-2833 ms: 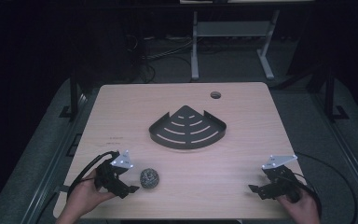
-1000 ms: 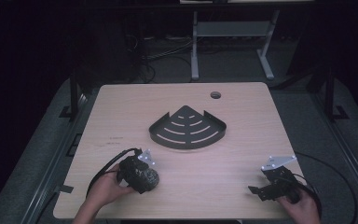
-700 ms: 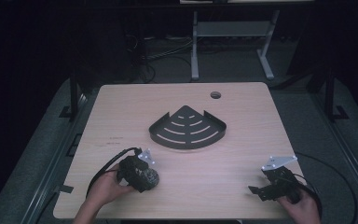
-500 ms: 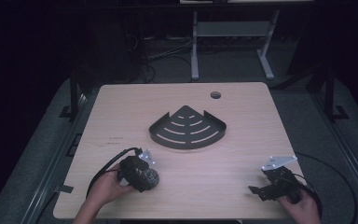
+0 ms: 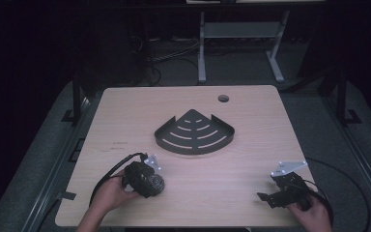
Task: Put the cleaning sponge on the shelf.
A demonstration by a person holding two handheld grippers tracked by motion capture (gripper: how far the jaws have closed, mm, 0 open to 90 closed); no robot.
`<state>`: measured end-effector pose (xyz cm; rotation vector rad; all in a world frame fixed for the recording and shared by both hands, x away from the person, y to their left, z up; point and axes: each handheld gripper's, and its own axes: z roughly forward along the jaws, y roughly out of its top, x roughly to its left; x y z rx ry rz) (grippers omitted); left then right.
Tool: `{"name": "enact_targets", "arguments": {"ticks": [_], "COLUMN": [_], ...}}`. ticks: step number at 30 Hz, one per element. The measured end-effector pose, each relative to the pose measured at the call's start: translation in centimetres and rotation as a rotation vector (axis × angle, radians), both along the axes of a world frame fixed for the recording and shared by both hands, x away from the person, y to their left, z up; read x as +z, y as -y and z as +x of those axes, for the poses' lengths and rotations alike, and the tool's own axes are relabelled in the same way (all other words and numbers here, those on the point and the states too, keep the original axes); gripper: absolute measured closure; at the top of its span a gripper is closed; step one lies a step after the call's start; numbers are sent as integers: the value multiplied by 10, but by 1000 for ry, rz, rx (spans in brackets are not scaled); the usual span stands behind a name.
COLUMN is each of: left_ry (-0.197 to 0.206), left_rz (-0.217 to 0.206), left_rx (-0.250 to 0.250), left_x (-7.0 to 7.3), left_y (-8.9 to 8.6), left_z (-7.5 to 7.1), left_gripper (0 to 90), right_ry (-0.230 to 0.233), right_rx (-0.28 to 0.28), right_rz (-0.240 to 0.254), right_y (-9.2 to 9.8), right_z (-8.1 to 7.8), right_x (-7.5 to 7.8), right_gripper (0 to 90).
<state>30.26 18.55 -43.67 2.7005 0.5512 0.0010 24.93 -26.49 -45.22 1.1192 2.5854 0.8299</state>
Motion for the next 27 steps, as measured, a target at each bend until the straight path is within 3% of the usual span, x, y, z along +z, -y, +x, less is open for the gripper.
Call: {"name": "enact_targets", "arguments": {"ticks": [27], "left_ry": [29], "left_rz": [19], "left_rx": [6], "left_x": [23], "left_y": [7], "left_z": [13], "left_gripper": [343], "right_ry": [-15], "right_rx": [7], "right_rz": [-4], "right_y": [-2], "right_z": [2], "right_x": [-3], "right_gripper": [150]}}
